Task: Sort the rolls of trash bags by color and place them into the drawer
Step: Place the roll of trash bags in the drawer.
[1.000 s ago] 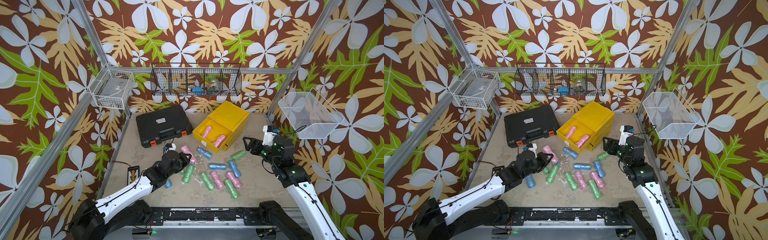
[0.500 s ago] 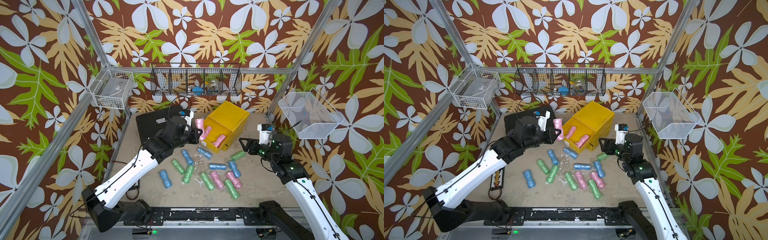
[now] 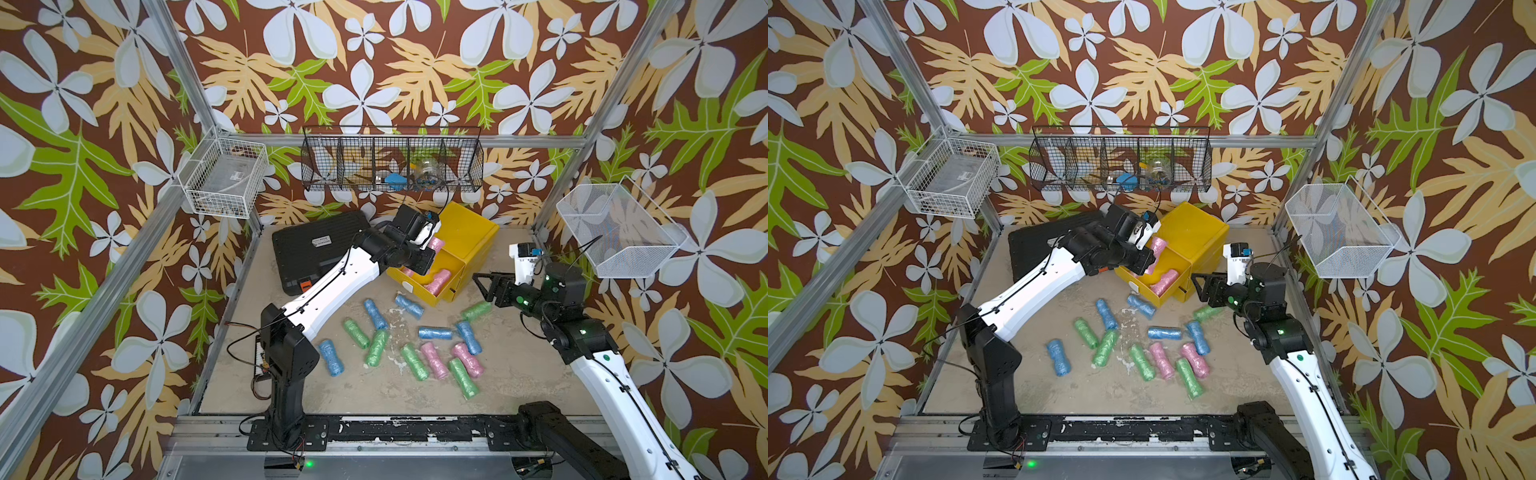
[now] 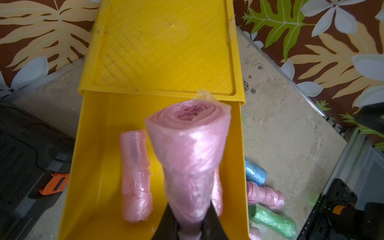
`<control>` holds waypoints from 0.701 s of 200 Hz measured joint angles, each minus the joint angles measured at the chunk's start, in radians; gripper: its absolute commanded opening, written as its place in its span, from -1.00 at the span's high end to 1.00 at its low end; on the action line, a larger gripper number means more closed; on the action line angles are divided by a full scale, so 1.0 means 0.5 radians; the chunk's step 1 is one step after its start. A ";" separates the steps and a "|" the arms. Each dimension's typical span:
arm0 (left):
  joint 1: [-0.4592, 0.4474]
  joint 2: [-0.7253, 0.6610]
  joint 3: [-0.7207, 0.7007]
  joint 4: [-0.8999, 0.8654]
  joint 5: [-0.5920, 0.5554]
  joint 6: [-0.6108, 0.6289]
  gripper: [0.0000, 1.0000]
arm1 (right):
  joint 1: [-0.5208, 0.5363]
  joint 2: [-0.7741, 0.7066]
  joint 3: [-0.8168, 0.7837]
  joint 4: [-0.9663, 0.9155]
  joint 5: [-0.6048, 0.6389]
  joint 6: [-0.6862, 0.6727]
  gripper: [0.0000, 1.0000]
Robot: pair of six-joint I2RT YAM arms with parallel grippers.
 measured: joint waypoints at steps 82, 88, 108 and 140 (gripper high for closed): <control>-0.008 0.288 0.214 -0.209 -0.020 0.165 0.91 | 0.000 -0.037 -0.001 -0.001 0.047 -0.005 -0.43; -0.008 0.288 0.205 -0.217 -0.020 0.171 0.85 | 0.000 -0.037 -0.001 -0.001 0.052 -0.007 -0.43; -0.009 0.288 0.177 -0.234 -0.004 0.182 0.46 | 0.000 -0.037 -0.001 -0.001 0.053 -0.007 -0.43; -0.009 0.288 0.209 -0.241 0.012 0.184 0.22 | 0.000 -0.027 0.000 -0.001 0.060 -0.006 -0.44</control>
